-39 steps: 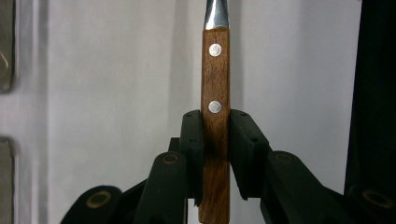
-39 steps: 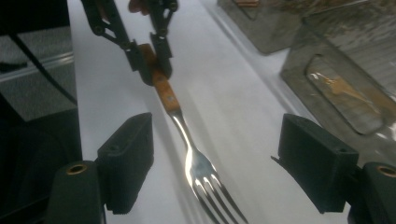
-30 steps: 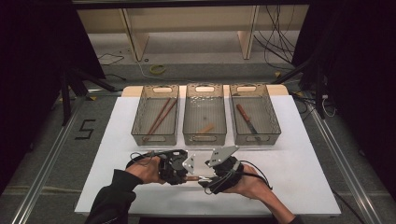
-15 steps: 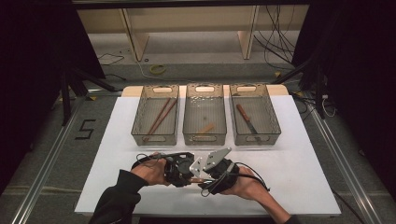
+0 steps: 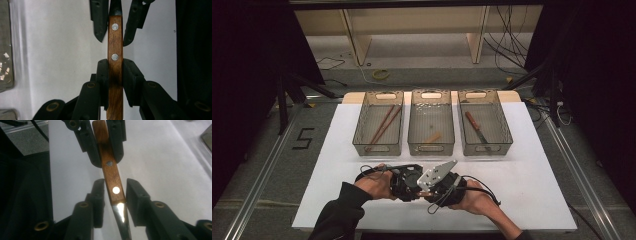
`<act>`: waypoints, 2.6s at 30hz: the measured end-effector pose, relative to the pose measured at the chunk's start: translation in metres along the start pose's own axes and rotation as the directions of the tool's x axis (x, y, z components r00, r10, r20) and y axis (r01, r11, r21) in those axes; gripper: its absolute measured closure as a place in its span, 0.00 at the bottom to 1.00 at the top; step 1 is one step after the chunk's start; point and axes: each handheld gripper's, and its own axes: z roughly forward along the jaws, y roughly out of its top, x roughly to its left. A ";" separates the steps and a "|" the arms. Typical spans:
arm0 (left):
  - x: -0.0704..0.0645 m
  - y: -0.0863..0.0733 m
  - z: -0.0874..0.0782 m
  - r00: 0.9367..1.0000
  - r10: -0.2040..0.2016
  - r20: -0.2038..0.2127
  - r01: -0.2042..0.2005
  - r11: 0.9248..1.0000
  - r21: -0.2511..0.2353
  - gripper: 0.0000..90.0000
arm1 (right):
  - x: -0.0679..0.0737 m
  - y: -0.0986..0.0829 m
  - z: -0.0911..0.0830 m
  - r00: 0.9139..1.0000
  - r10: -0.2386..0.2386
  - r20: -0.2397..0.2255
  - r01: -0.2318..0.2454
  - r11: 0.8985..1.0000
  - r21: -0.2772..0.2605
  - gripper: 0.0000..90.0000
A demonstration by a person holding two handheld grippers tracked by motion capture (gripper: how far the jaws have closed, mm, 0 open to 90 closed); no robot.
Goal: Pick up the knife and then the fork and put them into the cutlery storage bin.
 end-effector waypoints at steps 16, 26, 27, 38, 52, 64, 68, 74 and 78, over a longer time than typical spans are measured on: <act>0.002 -0.004 -0.001 0.999 -0.034 -0.035 0.033 0.999 -0.022 0.67 | 0.000 -0.005 -0.003 0.999 0.008 -0.051 -0.006 0.999 0.040 0.87; 0.014 -0.026 -0.015 0.964 -0.234 -0.124 0.211 0.962 -0.173 0.40 | -0.027 -0.022 -0.032 0.996 0.066 0.056 -0.067 0.998 0.018 0.87; 0.014 -0.028 -0.016 0.960 -0.247 -0.128 0.222 0.957 -0.184 0.38 | -0.030 -0.025 -0.036 0.995 0.074 0.072 -0.076 0.997 0.022 0.87; 0.023 -0.055 -0.016 0.886 -0.436 -0.159 0.380 0.879 -0.289 0.26 | -0.057 -0.048 -0.078 0.966 0.163 0.200 -0.161 0.987 -0.025 0.87; 0.013 -0.105 -0.007 0.709 -0.691 -0.143 0.544 0.665 -0.512 0.22 | -0.118 -0.037 -0.140 0.875 0.316 0.365 -0.288 0.949 -0.131 0.87; 0.008 -0.126 -0.014 0.664 -0.746 -0.050 0.562 0.542 -0.624 0.21 | -0.176 -0.032 -0.141 0.787 0.431 0.441 -0.409 0.900 -0.150 0.87; 0.005 -0.129 -0.015 0.662 -0.748 -0.043 0.554 0.528 -0.644 0.21 | -0.191 -0.030 -0.134 0.764 0.458 0.454 -0.443 0.885 -0.147 0.87; 0.001 -0.131 -0.012 0.667 -0.744 -0.030 0.554 0.522 -0.649 0.21 | -0.212 -0.026 -0.123 0.740 0.478 0.473 -0.475 0.869 -0.136 0.87; 0.000 -0.132 -0.012 0.663 -0.748 -0.029 0.554 0.517 -0.653 0.21 | -0.222 -0.023 -0.115 0.724 0.496 0.479 -0.503 0.855 -0.127 0.87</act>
